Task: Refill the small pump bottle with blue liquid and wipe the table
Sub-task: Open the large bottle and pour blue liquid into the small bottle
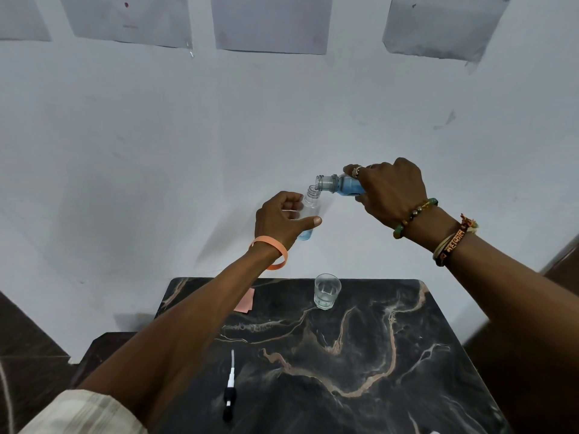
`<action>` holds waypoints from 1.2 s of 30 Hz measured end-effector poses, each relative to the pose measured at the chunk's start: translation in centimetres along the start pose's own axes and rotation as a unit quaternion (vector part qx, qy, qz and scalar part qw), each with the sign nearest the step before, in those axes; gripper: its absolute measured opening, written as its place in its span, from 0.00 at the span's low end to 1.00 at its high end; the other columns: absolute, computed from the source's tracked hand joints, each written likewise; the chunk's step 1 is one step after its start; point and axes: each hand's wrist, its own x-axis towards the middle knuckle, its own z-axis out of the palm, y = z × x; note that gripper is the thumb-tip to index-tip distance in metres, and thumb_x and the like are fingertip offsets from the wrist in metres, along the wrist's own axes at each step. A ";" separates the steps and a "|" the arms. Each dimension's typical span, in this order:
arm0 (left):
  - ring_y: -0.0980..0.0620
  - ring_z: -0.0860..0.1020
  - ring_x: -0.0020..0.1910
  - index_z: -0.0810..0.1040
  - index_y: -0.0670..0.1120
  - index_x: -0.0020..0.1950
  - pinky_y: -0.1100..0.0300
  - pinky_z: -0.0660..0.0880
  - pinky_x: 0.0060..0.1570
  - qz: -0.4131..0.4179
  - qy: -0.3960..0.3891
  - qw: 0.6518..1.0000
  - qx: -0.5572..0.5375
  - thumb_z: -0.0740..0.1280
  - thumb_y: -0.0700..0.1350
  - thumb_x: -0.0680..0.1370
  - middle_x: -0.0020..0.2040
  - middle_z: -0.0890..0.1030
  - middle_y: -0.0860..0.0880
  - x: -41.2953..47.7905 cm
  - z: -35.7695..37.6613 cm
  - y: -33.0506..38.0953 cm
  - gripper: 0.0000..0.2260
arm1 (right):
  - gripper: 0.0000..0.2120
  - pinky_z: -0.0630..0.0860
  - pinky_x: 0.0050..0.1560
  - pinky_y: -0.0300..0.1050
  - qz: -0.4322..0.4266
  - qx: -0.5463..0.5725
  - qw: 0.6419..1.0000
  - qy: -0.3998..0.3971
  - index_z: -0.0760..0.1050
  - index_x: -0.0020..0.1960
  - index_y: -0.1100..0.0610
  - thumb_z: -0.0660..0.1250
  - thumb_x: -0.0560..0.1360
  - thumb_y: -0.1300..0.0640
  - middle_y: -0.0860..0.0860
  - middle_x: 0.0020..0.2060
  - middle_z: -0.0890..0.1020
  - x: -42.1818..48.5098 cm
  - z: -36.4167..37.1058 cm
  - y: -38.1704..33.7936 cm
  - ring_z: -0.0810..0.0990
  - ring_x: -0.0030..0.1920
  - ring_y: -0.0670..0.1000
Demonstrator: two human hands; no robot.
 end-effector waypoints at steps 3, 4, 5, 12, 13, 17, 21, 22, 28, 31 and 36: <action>0.57 0.79 0.43 0.75 0.55 0.52 0.73 0.71 0.37 -0.001 -0.001 1.000 -0.001 0.79 0.54 0.63 0.46 0.80 0.57 0.0 -0.1 0.0 0.21 | 0.21 0.62 0.43 0.46 0.000 0.001 1.000 -0.001 0.70 0.69 0.47 0.66 0.76 0.51 0.51 0.50 0.83 0.0 0.1 0.0 0.80 0.46 0.58; 0.56 0.80 0.43 0.75 0.55 0.52 0.73 0.72 0.37 -0.001 -0.001 1.000 0.000 0.79 0.54 0.63 0.46 0.80 0.57 0.0 -0.1 -0.1 0.21 | 0.21 0.62 0.43 0.46 0.000 0.001 1.000 -0.001 0.70 0.68 0.47 0.67 0.76 0.52 0.51 0.49 0.83 0.0 0.1 0.0 0.80 0.46 0.58; 0.56 0.80 0.43 0.75 0.55 0.52 0.73 0.72 0.37 0.000 0.000 1.000 0.002 0.79 0.54 0.63 0.47 0.80 0.57 0.0 -0.1 -0.1 0.21 | 0.21 0.62 0.43 0.46 0.001 0.001 1.000 -0.001 0.70 0.68 0.47 0.67 0.76 0.52 0.51 0.49 0.83 0.0 0.1 -0.1 0.80 0.46 0.58; 0.55 0.80 0.43 0.75 0.55 0.52 0.71 0.73 0.38 0.002 0.003 1.000 0.002 0.80 0.54 0.63 0.46 0.80 0.56 0.1 -0.1 -0.3 0.21 | 0.21 0.61 0.42 0.45 -0.001 -0.005 1.000 0.001 0.70 0.68 0.47 0.67 0.75 0.52 0.52 0.48 0.83 0.1 0.2 -0.2 0.80 0.44 0.59; 0.55 0.80 0.44 0.76 0.54 0.52 0.71 0.73 0.39 0.002 0.003 1.000 0.001 0.80 0.54 0.63 0.46 0.80 0.56 0.1 -0.1 -0.3 0.21 | 0.21 0.60 0.42 0.45 -0.002 -0.007 1.000 0.000 0.70 0.68 0.47 0.67 0.76 0.51 0.51 0.48 0.83 0.1 0.2 -0.2 0.80 0.44 0.59; 0.55 0.80 0.43 0.76 0.54 0.52 0.70 0.74 0.39 0.000 0.002 1.000 -0.003 0.80 0.54 0.63 0.46 0.80 0.56 0.1 0.0 -0.3 0.22 | 0.22 0.61 0.42 0.45 -0.002 -0.006 1.000 0.001 0.70 0.68 0.48 0.67 0.76 0.51 0.51 0.49 0.83 0.1 0.2 -0.1 0.80 0.44 0.59; 0.60 0.79 0.41 0.75 0.55 0.51 0.72 0.72 0.37 -0.001 0.002 1.000 0.000 0.80 0.54 0.63 0.44 0.79 0.58 0.1 0.0 -0.3 0.22 | 0.22 0.62 0.43 0.45 -0.001 -0.003 1.000 -0.002 0.70 0.68 0.47 0.67 0.75 0.51 0.52 0.48 0.83 0.1 0.2 -0.1 0.80 0.45 0.59; 0.61 0.78 0.41 0.75 0.55 0.51 0.72 0.72 0.37 -0.002 0.001 1.000 0.001 0.79 0.55 0.63 0.44 0.79 0.59 0.1 0.0 -0.3 0.21 | 0.22 0.61 0.43 0.45 -0.001 -0.002 1.000 -0.002 0.70 0.68 0.47 0.67 0.75 0.52 0.51 0.48 0.83 0.1 0.2 -0.1 0.80 0.45 0.59; 0.57 0.79 0.42 0.75 0.55 0.51 0.72 0.71 0.37 -0.002 0.002 1.000 0.000 0.79 0.54 0.63 0.45 0.79 0.58 0.0 0.1 -0.3 0.21 | 0.22 0.62 0.43 0.46 -0.003 -0.004 1.000 -0.001 0.70 0.68 0.47 0.67 0.75 0.52 0.51 0.48 0.83 0.0 0.2 0.0 0.80 0.45 0.59; 0.56 0.79 0.43 0.75 0.55 0.51 0.72 0.72 0.37 0.000 0.002 1.000 0.001 0.79 0.54 0.63 0.46 0.79 0.57 0.0 0.1 -0.3 0.21 | 0.22 0.64 0.44 0.46 -0.007 -0.003 1.000 -0.005 0.69 0.69 0.48 0.67 0.76 0.52 0.51 0.49 0.83 0.0 0.3 0.0 0.81 0.47 0.58; 0.55 0.79 0.43 0.75 0.54 0.52 0.72 0.71 0.38 0.000 0.000 1.000 0.003 0.79 0.54 0.64 0.47 0.79 0.56 0.0 0.2 -0.4 0.21 | 0.22 0.62 0.43 0.45 -0.009 -0.007 1.000 -0.001 0.70 0.69 0.48 0.67 0.76 0.52 0.51 0.49 0.83 0.0 0.3 0.0 0.80 0.45 0.59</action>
